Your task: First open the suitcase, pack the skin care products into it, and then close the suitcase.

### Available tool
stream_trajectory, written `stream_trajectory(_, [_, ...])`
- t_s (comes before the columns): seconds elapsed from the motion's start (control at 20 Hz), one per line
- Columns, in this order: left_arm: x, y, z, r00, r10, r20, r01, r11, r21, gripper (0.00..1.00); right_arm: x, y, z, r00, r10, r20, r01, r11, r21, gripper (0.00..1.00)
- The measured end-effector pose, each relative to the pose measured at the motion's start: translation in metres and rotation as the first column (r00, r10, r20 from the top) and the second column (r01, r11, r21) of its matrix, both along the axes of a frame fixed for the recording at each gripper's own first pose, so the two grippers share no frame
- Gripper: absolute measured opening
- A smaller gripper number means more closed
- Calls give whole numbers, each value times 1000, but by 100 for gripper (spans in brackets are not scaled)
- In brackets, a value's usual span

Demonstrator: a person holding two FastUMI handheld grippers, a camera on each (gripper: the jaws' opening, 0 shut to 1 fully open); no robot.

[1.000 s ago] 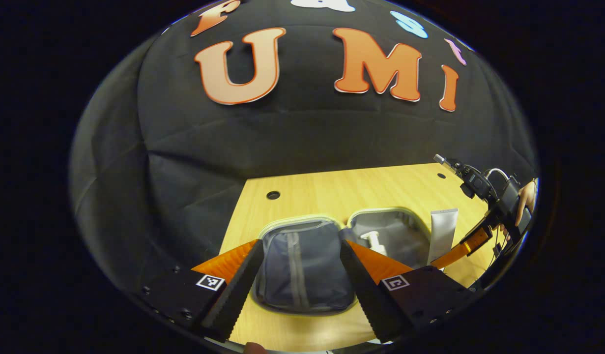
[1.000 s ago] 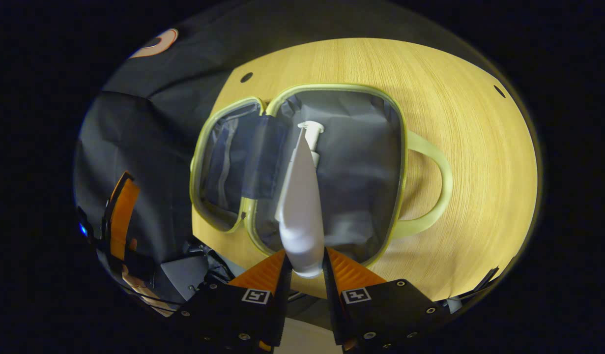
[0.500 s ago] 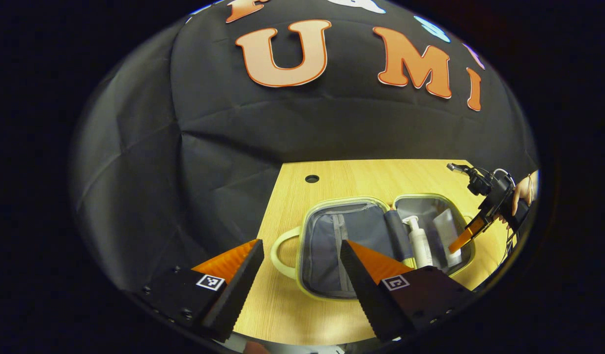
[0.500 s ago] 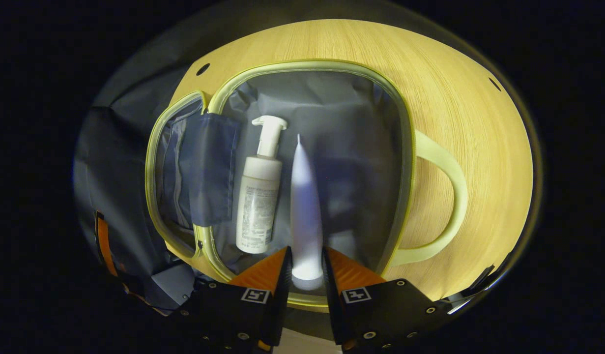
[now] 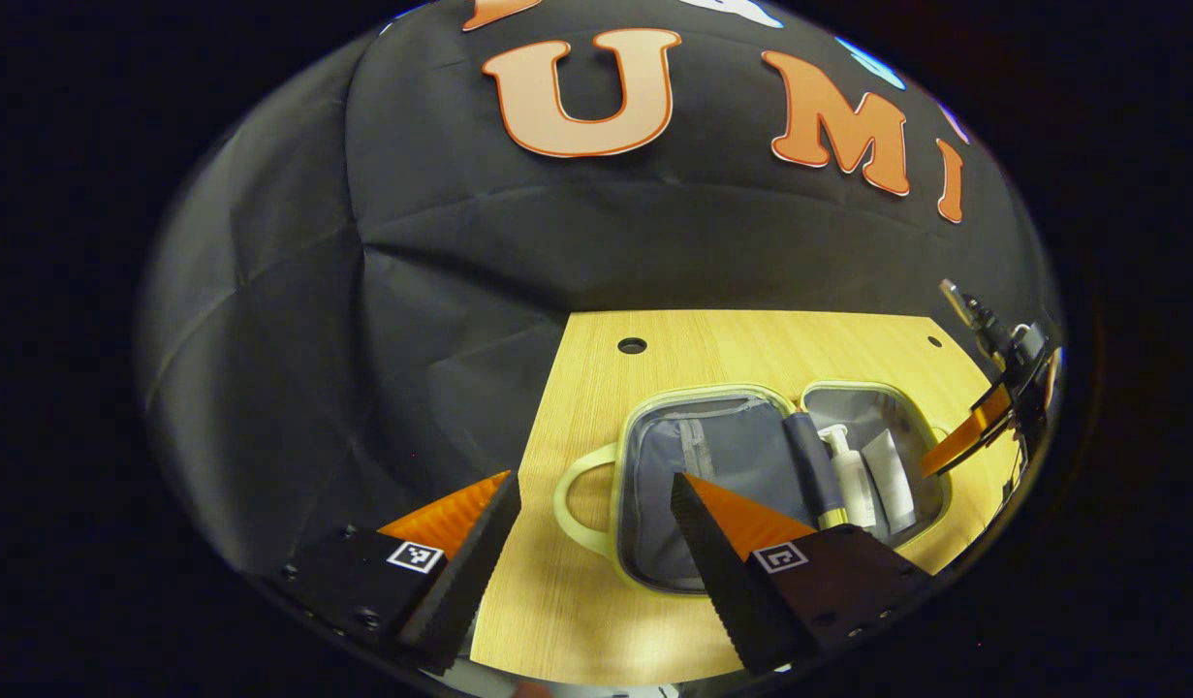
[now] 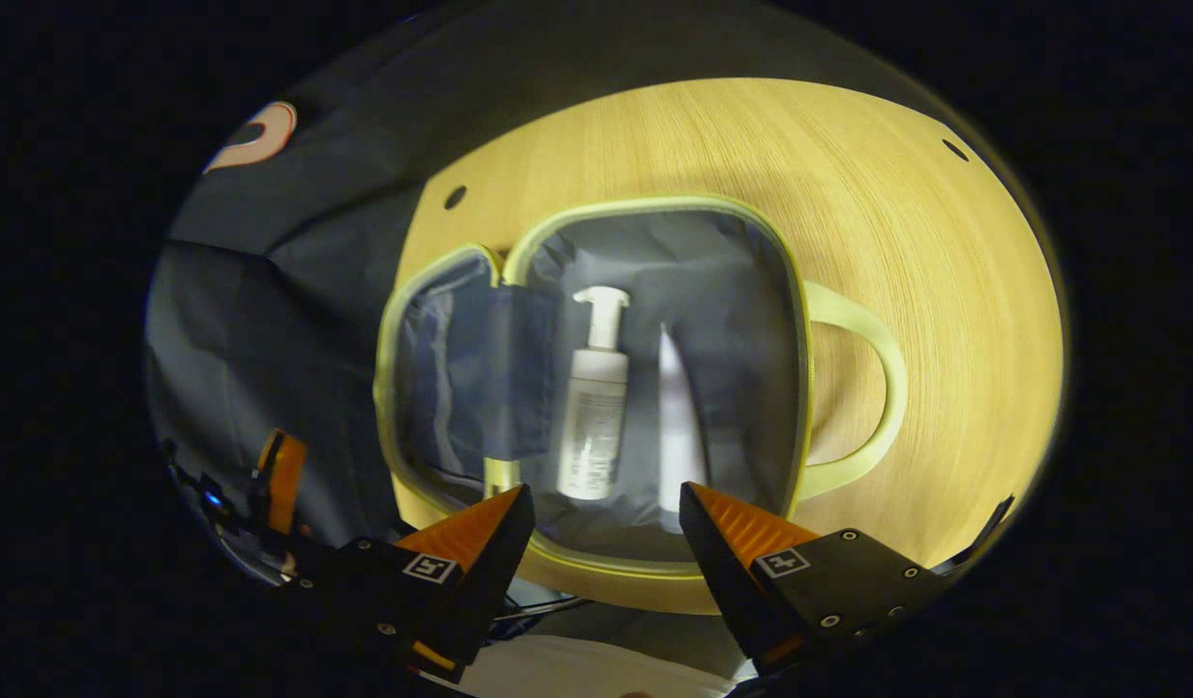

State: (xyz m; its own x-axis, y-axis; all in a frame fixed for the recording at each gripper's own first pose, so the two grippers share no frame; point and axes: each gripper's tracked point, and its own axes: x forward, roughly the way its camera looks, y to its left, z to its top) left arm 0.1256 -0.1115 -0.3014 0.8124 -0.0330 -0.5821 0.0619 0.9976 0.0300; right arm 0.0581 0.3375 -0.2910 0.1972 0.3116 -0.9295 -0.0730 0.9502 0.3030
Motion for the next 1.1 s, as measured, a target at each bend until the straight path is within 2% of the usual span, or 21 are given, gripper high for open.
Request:
stream_trajectory(0.1, [4,10,-10,1000,1,-9,-2,997,-74,100,-5,16,27,999,-52,17,49,992,113,95])
stream_trajectory(0.2, [9,15,-30,999,-12,-37,4,981,-193,100,-9,15,43,996,-79,49,71,987,147,95])
stream_trajectory(0.25, [9,20,-42,998,-23,-65,5,962,-275,100,-9,14,49,994,-93,63,83,985,154,96])
stream_trajectory(0.3, [10,22,-54,996,-24,-92,-12,929,-371,100,-12,12,51,992,-106,70,94,983,158,95])
stream_trajectory(0.35, [13,23,-65,992,-21,-125,-42,873,-486,98,-14,8,54,990,-120,77,107,982,158,96])
stream_trajectory(0.4, [19,22,-74,988,-9,-152,-85,792,-604,98,-16,6,55,988,-133,82,119,981,156,96])
stream_trajectory(0.45, [25,22,-83,985,2,-173,-125,698,-705,98,-15,2,58,985,-150,85,135,978,158,95])
stream_trajectory(0.5, [28,27,-88,981,17,-196,-165,613,-773,98,-18,0,62,982,-168,85,152,974,166,95])
stream_trajectory(0.55, [34,34,-95,977,43,-210,-198,556,-807,98,-23,1,64,979,-184,82,168,970,174,95])
stream_trajectory(0.6, [39,46,-107,972,70,-226,-228,531,-816,98,-26,0,65,976,-201,81,184,967,178,95])
stream_trajectory(0.7, [41,59,-126,963,78,-257,-259,523,-812,98,-32,-1,68,972,-223,79,207,963,174,95])
stream_trajectory(0.9, [55,51,-150,960,32,-277,-255,505,-825,98,-36,-1,69,963,-260,71,245,954,172,95])
stream_trajectory(1.1, [68,46,-159,960,-6,-281,-240,499,-833,95,-39,1,67,959,-276,61,264,951,163,95])
